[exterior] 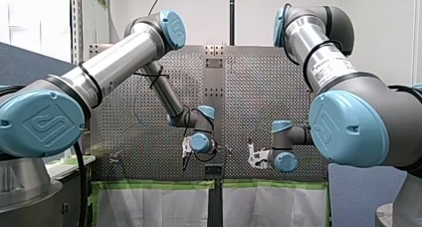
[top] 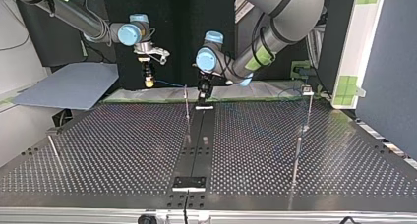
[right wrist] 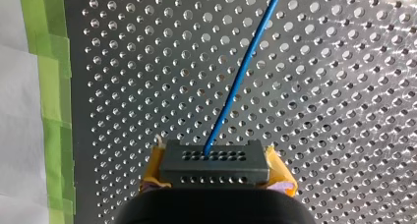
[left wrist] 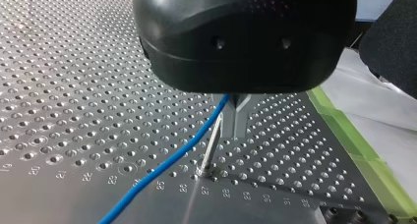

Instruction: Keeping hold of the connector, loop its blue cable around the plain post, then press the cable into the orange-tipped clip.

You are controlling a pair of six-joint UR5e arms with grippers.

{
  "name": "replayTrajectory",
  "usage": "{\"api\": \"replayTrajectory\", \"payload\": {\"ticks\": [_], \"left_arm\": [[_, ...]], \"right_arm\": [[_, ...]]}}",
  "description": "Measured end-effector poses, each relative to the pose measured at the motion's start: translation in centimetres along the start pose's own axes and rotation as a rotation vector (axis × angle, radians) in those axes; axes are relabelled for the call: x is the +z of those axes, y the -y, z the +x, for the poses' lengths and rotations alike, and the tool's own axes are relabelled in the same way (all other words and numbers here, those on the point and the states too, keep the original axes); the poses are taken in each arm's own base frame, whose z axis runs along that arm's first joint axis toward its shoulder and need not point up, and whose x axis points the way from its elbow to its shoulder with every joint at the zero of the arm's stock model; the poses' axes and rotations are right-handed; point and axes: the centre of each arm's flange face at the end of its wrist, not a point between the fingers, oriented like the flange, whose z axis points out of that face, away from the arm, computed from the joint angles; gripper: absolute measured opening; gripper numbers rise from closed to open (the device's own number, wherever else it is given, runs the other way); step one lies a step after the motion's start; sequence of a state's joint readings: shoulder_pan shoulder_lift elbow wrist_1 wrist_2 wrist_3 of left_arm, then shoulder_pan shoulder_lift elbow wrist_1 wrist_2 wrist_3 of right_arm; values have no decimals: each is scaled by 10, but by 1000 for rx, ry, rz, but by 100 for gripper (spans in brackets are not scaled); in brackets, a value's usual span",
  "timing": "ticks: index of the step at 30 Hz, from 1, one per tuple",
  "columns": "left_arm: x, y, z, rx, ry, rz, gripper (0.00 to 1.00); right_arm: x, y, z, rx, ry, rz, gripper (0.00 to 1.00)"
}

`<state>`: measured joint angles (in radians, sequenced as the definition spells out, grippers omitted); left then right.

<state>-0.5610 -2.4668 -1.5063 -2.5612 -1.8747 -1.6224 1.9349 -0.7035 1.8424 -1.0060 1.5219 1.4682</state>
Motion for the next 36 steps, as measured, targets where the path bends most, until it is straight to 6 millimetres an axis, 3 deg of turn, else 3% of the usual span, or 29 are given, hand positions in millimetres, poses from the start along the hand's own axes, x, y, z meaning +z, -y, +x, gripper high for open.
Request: {"api": "replayTrajectory", "payload": {"ticks": [28,36], "left_arm": [[35,-23,-19,-59,51,57,0],[50,-18,-2,-64,17,65,0]], "right_arm": [[34,-39,17,12,1,-58,0],[40,-46,21,15,-15,-60,0]]}}
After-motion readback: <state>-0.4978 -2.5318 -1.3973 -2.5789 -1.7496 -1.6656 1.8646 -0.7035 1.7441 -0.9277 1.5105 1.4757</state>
